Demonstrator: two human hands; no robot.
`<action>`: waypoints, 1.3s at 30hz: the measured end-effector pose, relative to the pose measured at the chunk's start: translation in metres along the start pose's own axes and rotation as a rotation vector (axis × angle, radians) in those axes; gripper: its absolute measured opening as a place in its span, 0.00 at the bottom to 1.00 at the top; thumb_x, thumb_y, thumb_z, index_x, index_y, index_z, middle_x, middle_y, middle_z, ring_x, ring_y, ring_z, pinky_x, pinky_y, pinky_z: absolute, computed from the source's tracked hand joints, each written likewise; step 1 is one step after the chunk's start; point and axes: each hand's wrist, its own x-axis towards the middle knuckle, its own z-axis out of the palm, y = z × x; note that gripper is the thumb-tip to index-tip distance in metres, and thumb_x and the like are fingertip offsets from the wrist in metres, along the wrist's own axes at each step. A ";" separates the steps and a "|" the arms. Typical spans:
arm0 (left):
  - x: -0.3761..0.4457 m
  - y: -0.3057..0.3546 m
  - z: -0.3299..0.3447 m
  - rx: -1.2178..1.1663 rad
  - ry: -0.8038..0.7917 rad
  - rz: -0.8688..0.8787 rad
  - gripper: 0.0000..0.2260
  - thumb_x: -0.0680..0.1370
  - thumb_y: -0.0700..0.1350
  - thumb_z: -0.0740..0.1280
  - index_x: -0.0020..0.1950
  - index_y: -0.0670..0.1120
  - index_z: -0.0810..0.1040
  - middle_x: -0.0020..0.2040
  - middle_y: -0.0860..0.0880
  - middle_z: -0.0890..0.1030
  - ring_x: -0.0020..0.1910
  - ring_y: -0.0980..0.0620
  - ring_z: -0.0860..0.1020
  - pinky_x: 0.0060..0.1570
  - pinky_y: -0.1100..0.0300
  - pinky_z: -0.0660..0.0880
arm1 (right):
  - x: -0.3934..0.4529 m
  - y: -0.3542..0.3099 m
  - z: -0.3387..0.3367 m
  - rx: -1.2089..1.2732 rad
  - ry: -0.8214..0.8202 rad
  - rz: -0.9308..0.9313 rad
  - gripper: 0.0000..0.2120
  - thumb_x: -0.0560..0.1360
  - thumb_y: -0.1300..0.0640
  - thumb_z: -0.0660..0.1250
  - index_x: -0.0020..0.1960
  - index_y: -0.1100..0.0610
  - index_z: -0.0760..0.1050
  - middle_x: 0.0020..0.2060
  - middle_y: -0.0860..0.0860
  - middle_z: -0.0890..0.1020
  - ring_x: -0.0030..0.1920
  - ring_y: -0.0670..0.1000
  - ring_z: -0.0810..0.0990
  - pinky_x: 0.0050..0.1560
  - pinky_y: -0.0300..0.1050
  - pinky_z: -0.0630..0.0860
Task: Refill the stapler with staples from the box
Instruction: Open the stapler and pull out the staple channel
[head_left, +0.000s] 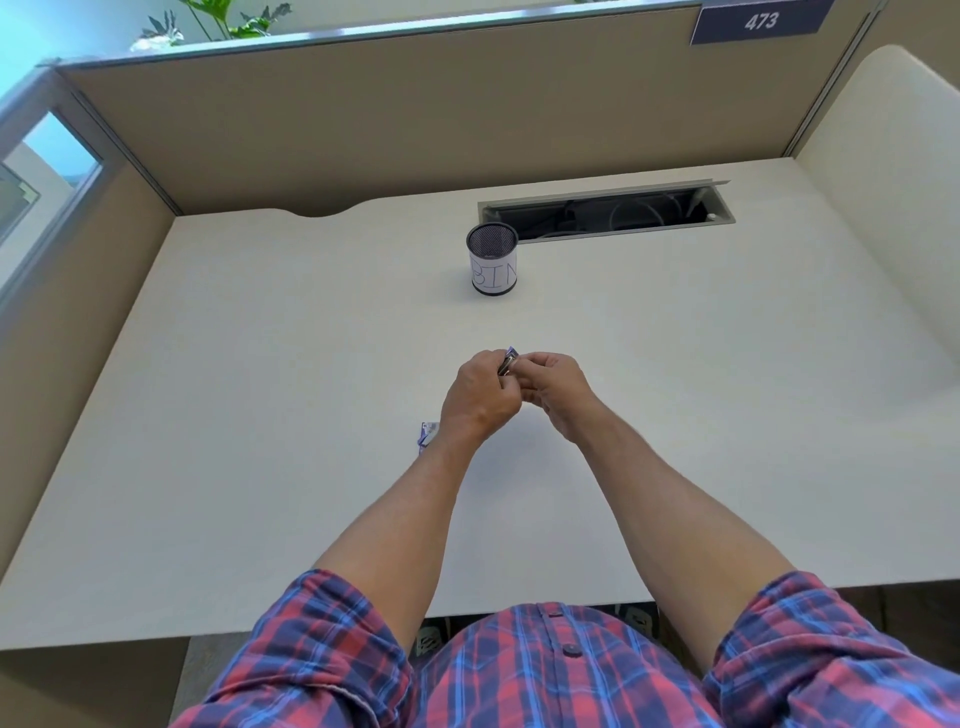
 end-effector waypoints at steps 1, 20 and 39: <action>-0.001 0.000 0.000 0.014 0.000 -0.001 0.09 0.72 0.42 0.57 0.43 0.43 0.75 0.42 0.47 0.77 0.42 0.45 0.76 0.39 0.50 0.76 | -0.001 -0.001 -0.001 0.018 -0.031 0.015 0.05 0.78 0.65 0.68 0.47 0.65 0.83 0.39 0.57 0.85 0.38 0.50 0.84 0.42 0.41 0.81; 0.008 0.005 -0.005 -0.351 -0.144 -0.185 0.10 0.71 0.43 0.63 0.41 0.36 0.77 0.33 0.48 0.72 0.32 0.51 0.68 0.33 0.58 0.67 | 0.001 -0.005 -0.023 -0.085 -0.067 -0.055 0.10 0.72 0.66 0.77 0.51 0.70 0.83 0.42 0.60 0.86 0.43 0.55 0.86 0.49 0.47 0.83; 0.015 0.012 -0.015 -0.802 -0.281 -0.339 0.06 0.67 0.38 0.60 0.42 0.42 0.73 0.33 0.47 0.69 0.26 0.53 0.60 0.27 0.62 0.55 | 0.000 -0.015 -0.016 -0.090 0.018 -0.159 0.11 0.74 0.63 0.76 0.52 0.69 0.82 0.37 0.59 0.86 0.36 0.52 0.83 0.42 0.44 0.81</action>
